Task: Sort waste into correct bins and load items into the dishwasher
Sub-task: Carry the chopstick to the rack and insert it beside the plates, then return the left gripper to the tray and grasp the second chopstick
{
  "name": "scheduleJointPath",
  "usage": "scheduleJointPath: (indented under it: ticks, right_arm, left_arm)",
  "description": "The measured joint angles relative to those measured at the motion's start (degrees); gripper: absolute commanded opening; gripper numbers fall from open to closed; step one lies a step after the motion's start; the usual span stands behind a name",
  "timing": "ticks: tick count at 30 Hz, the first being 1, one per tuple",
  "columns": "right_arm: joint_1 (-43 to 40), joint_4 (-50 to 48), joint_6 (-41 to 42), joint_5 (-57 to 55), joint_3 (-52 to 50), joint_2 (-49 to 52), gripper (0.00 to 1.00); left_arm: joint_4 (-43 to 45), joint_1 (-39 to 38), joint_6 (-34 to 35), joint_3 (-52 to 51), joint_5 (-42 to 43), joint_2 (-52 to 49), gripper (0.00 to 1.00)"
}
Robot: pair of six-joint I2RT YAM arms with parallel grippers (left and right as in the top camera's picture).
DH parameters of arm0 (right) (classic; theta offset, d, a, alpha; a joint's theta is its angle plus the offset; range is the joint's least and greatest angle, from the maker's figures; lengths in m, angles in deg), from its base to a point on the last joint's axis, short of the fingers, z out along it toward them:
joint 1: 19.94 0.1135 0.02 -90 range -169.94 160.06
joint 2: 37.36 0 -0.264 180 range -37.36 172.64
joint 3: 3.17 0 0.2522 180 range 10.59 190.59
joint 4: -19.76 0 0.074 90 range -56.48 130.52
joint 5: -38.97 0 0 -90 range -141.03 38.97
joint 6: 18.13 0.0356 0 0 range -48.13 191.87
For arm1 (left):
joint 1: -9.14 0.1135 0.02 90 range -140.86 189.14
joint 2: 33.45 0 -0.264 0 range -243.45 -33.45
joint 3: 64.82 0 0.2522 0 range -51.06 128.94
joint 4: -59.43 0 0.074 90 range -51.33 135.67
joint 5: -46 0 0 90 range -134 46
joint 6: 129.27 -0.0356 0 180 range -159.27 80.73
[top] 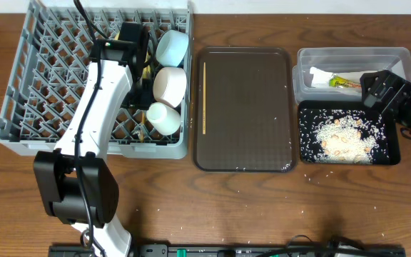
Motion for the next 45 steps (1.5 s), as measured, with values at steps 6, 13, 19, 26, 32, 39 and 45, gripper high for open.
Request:
scheduleJointPath:
  ticks: [6,13,19,26,32,39,45]
  right_arm:
    - [0.00,0.02,0.00,0.00,0.00,0.00,0.99]
    - [0.00,0.00,0.00,0.02,0.00,0.00,0.99]
    - [0.00,0.00,0.00,0.00,0.00,0.00,0.99]
    - [0.00,0.00,0.00,0.00,0.00,0.00,0.99]
    - [0.00,-0.02,0.00,0.00,0.00,0.00,0.99]
    - [0.00,0.02,0.00,0.00,0.00,0.00,0.99]
    - [0.00,0.00,0.00,0.00,0.00,0.00,0.99]
  left_arm:
    - [0.70,-0.15,-0.04,0.39,1.05,0.00,0.53]
    - [7.65,-4.11,2.58,6.23,9.75,0.07,0.53]
    - [15.72,-13.77,7.93,6.47,12.90,-0.55,0.53]
    - [19.67,-19.80,10.51,6.47,11.96,-8.48,0.53]
    - [21.53,-19.74,12.33,6.21,11.06,-15.98,0.53]
    - [24.22,-19.74,14.88,6.21,10.86,-19.85,0.52]
    - [24.59,-19.74,17.22,6.21,9.18,-21.84,0.52]
